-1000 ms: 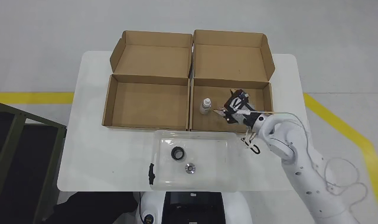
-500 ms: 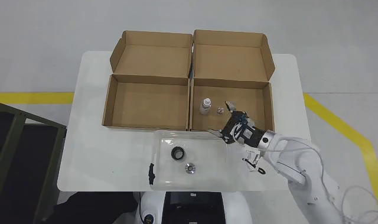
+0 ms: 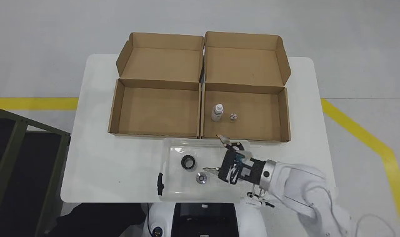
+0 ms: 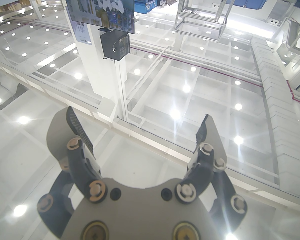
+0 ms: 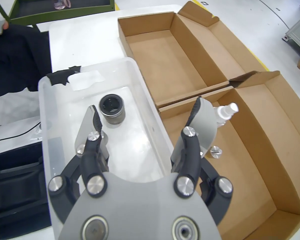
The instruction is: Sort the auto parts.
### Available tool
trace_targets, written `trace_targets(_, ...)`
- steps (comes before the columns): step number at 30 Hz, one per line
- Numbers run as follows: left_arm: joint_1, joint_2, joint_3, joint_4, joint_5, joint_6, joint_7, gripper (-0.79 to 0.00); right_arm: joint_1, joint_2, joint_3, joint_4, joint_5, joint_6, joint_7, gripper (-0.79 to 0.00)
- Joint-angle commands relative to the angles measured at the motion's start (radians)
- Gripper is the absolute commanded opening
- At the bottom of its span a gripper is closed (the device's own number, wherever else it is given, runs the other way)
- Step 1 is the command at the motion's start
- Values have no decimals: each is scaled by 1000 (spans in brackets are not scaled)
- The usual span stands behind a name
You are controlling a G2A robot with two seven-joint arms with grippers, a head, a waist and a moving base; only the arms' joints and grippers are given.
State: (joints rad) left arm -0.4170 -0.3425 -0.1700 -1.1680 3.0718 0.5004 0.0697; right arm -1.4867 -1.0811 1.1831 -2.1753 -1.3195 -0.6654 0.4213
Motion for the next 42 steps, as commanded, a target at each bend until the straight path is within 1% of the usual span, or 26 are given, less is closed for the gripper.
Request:
trace_targets(1, 0, 0, 0, 0, 0, 0, 0, 0, -8, 0, -25, -8, -21, -9, 2, -172)
trace_targets(10, 0, 0, 0, 0, 0, 0, 0, 0, -18, -1, -106, 19, -78, -21, 7, -191)
trace_targets(19, 0, 0, 0, 0, 0, 0, 0, 0, -2, -1, -129, 73, -92, -9, 25, -225)
trace_targets(21, 0, 0, 0, 0, 0, 0, 0, 0, 6, -1, -133, 84, -93, -8, 37, -237)
trace_targets(28, 0, 0, 0, 0, 0, 0, 0, 0, 32, -3, -151, 124, -71, -8, 108, -231)
trace_targets(37, 0, 0, 0, 0, 0, 0, 0, 0, 77, -9, -183, 186, -23, -2, 184, -280)
trace_targets(42, 0, 0, 0, 0, 0, 0, 0, 0, 100, -12, -206, 207, -4, -11, 210, -280)
